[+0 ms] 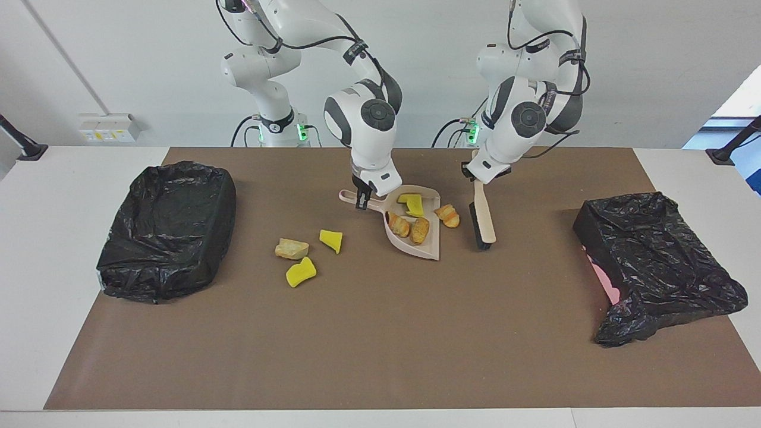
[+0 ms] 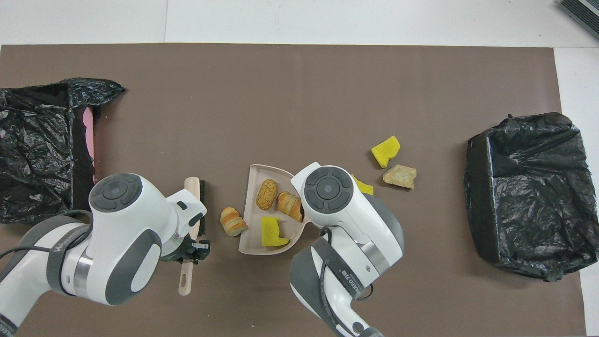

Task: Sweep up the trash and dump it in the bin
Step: 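Sweep the remaining bread into the dustpan with the left gripper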

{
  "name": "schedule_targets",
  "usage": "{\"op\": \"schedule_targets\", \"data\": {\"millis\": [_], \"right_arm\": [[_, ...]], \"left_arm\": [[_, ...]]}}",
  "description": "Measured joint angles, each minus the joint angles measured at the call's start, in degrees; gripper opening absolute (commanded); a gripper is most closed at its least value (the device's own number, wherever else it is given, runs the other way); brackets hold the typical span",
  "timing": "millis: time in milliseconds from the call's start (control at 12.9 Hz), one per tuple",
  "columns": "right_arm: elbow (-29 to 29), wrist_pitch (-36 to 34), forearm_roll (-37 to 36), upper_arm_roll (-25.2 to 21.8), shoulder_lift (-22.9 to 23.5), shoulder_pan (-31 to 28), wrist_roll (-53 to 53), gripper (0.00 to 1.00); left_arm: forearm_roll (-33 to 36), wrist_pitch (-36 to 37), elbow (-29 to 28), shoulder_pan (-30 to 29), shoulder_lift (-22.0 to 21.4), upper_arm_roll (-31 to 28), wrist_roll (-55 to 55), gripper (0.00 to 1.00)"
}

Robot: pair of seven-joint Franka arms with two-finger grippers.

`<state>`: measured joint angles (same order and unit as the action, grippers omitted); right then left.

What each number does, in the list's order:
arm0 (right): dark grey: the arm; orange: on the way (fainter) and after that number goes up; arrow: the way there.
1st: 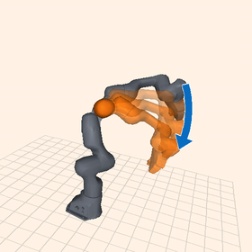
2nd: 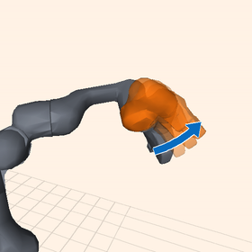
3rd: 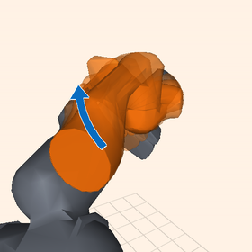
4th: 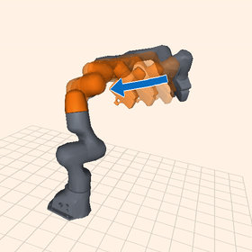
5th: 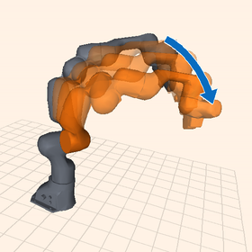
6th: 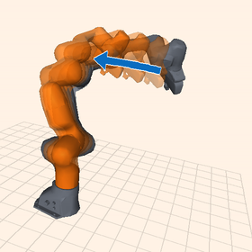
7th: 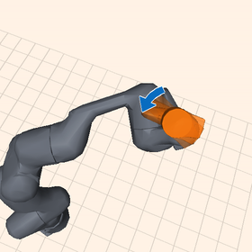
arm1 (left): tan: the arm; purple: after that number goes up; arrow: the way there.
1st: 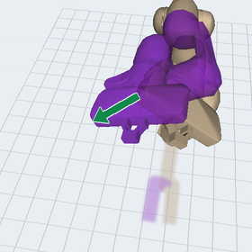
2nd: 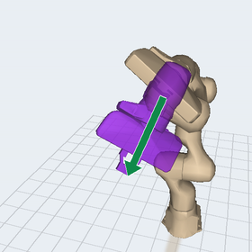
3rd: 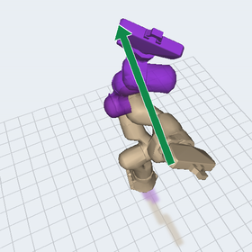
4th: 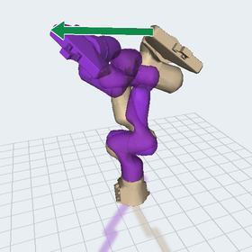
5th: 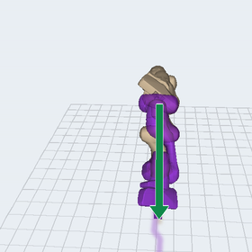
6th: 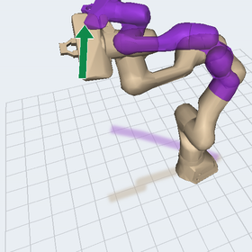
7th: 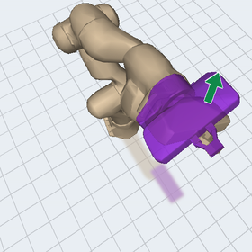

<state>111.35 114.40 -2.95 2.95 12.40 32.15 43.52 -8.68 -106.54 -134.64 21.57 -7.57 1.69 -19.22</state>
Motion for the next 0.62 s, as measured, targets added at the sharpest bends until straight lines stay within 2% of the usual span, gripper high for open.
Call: {"op": "schedule_targets", "data": {"millis": [232, 619], "right_arm": [[0.03, 0.05, -0.16, 0.00, 0.07, 0.00, 0.00, 0.00], [0.04, 0.08, -0.22, 0.00, 0.07, 0.00, 0.00, 0.00]], "left_arm": [[-0.17, -0.14, -3.53, 3.61, -2.69, 0.63, -3.81, 0.00], [-4.41, -3.38, -3.57, 13.41, -2.95, 1.21, -7.40, 0.00]]}}
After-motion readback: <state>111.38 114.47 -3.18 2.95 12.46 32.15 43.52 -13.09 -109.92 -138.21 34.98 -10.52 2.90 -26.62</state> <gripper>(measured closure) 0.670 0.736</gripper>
